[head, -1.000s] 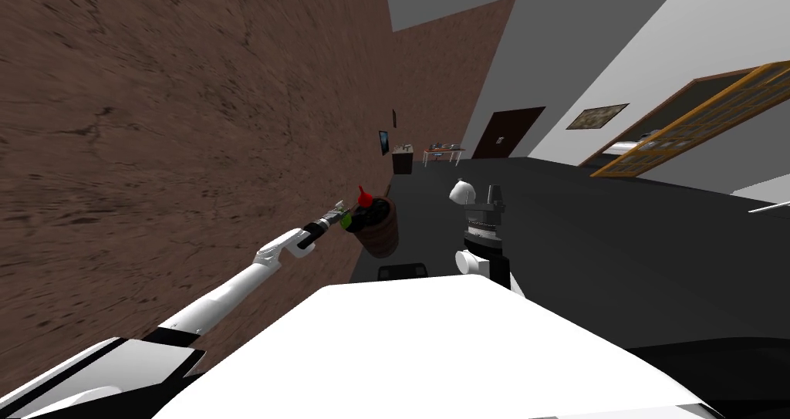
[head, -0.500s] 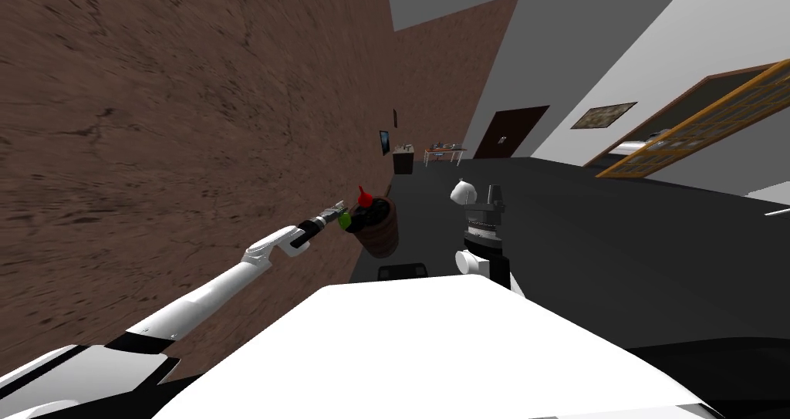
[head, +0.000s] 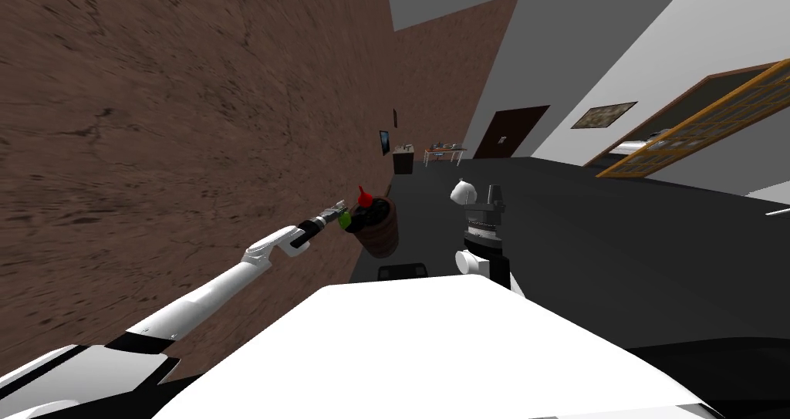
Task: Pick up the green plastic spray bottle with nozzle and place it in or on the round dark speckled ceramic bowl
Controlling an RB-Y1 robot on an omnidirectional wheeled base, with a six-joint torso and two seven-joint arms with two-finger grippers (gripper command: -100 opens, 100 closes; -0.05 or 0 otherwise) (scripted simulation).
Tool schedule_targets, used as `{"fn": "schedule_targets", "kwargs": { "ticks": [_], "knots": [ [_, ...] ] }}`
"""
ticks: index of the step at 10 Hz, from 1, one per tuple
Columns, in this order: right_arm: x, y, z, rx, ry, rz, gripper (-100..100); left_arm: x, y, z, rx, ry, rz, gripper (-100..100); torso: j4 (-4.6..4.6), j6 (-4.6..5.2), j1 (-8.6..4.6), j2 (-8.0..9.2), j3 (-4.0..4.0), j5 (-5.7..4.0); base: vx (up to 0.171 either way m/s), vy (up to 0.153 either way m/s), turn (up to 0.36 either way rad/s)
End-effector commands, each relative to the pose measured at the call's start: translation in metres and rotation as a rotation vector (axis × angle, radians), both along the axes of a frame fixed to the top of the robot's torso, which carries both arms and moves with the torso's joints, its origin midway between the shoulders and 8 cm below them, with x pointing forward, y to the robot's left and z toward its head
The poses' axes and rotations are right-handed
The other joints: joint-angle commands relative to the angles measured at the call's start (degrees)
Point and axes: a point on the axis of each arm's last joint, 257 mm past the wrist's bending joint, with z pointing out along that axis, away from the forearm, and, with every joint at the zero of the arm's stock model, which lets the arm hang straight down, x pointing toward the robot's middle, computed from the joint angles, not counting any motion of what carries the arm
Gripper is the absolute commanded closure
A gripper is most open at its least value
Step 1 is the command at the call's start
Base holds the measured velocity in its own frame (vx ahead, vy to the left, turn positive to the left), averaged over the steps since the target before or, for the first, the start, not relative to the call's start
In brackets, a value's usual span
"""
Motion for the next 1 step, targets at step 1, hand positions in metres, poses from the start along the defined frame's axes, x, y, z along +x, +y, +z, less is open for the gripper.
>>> {"fn": "schedule_targets", "kwargs": {
  "ticks": [1],
  "knots": [
    [0.0000,0.0000,0.0000,0.000,0.000,0.000,0,0.0000,0.0000,0.0000,0.000,0.000,0.000,0,0.00,0.00,0.00,0.00,0.00,0.00,0.000,0.000,0.000]
  ]
}}
